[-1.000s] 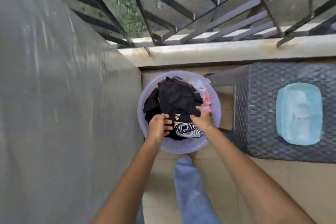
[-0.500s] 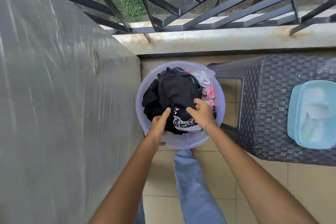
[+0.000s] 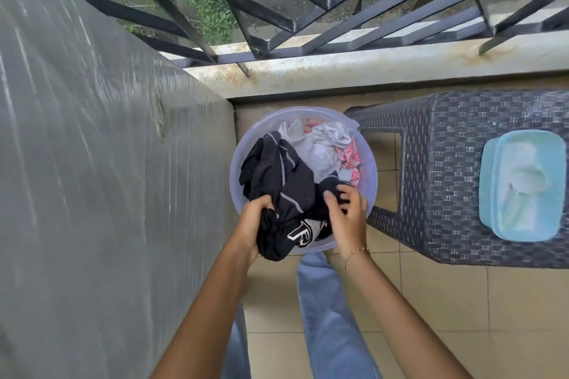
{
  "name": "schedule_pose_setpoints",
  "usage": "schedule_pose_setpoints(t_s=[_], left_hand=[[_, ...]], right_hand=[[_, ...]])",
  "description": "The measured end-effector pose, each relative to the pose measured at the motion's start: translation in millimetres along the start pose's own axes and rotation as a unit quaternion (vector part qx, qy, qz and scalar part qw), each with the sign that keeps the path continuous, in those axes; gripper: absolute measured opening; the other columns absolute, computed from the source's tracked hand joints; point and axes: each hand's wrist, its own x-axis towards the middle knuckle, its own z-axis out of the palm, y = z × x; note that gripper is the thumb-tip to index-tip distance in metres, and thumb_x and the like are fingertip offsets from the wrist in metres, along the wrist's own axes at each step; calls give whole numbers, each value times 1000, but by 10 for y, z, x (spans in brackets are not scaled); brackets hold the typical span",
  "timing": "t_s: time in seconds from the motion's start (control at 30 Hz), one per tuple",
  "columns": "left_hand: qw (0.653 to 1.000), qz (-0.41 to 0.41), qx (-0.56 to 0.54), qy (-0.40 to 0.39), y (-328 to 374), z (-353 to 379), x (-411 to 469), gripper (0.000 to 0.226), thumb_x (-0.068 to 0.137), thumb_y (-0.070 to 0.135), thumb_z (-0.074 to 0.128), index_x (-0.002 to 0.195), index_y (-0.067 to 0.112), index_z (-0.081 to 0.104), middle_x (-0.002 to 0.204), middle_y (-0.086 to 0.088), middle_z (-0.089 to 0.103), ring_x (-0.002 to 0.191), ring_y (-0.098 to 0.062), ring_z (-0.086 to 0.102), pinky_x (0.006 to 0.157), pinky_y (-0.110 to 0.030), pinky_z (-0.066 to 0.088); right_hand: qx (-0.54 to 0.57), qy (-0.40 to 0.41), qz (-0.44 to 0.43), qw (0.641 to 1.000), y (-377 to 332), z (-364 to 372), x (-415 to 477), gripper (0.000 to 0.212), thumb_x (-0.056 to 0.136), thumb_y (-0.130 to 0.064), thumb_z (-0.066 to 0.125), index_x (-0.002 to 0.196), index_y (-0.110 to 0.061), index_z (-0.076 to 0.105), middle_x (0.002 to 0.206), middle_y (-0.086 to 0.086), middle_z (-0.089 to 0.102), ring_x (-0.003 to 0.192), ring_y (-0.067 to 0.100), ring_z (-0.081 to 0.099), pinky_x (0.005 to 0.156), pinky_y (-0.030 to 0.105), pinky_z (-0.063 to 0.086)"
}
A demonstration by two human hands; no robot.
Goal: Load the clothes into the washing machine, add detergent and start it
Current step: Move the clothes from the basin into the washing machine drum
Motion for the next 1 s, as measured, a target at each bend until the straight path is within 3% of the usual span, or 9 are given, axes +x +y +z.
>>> schedule_pose_setpoints(t_s=[0.1, 0.17, 0.3, 0.4, 0.5, 0.6, 0.67, 0.83, 1.0], left_hand=[[998, -11, -39, -40, -24, -88, -53, 13, 64, 11, 47, 55, 21, 47, 59, 2, 49, 54, -18, 49, 49, -21, 44], [996, -45, -33, -72, -3, -116, -128, 6, 60, 12, 52, 63, 17, 50, 66, -3, 50, 58, -22, 49, 54, -24, 43], [988, -22, -42, -146, 34, -172, -187, 24, 60, 7, 65, 40, 19, 60, 42, 5, 56, 38, -10, 53, 41, -14, 42], [985, -10, -82, -148, 135, -125, -192, 50, 73, -14, 59, 36, 19, 60, 39, 14, 55, 39, 6, 51, 45, -7, 42], [987, 26, -62, -149, 181, -160, -251, 9, 67, 14, 62, 62, 12, 68, 64, -3, 64, 63, -15, 62, 62, -18, 50], [982, 82, -102, -134, 202, -161, -296, 30, 87, 36, 53, 89, 12, 71, 90, -9, 72, 85, -28, 66, 70, -28, 56], [969, 138, -149, -139, 232, -135, -375, 48, 91, 51, 47, 111, 15, 71, 114, -8, 70, 106, -27, 67, 83, -34, 56], [946, 218, -176, -163, 236, -1, -678, 61, 89, 62, 44, 131, 21, 57, 137, -6, 56, 128, -24, 52, 111, -45, 32], [911, 272, -224, -215, 439, 56, -1122, 78, 81, 54, 65, 142, 12, 42, 143, -15, 48, 131, -31, 47, 111, -51, 34]], right_hand=[[184, -130, 187, 956, -5, 41, 143, 67, 77, -53, 68, 134, -27, 44, 134, -1, 52, 123, 20, 51, 107, 45, 40], [240, -199, 222, 924, -38, 76, 193, 70, 76, -60, 65, 136, -29, 46, 132, 2, 59, 121, 23, 57, 105, 45, 43], [197, -270, 197, 922, -160, 41, 224, 52, 83, -65, 50, 98, -20, 73, 89, 1, 77, 81, 11, 73, 62, 23, 58], [156, -203, 193, 947, -149, -31, 255, 35, 100, -36, 35, 73, -19, 52, 53, -4, 66, 46, 7, 64, 40, 18, 49], [136, -222, 202, 944, -372, -76, 276, 29, 101, -23, 36, 84, -15, 58, 71, 1, 63, 59, 10, 63, 55, 19, 53], [127, -211, 164, 955, -597, -56, 292, 26, 99, -12, 40, 120, -5, 54, 104, 11, 62, 93, 26, 60, 77, 25, 49], [153, -178, 124, 964, -708, -78, 243, 24, 98, -16, 45, 121, -14, 53, 100, 4, 60, 85, 20, 60, 67, 18, 52], [189, -133, 84, 969, -918, -270, 51, 38, 98, -19, 43, 135, -15, 40, 125, 9, 52, 123, 34, 51, 102, 48, 43], [376, -253, 27, 891, -1348, -572, -405, 49, 95, -48, 43, 127, -15, 59, 129, 15, 60, 118, 31, 59, 98, 44, 49]])
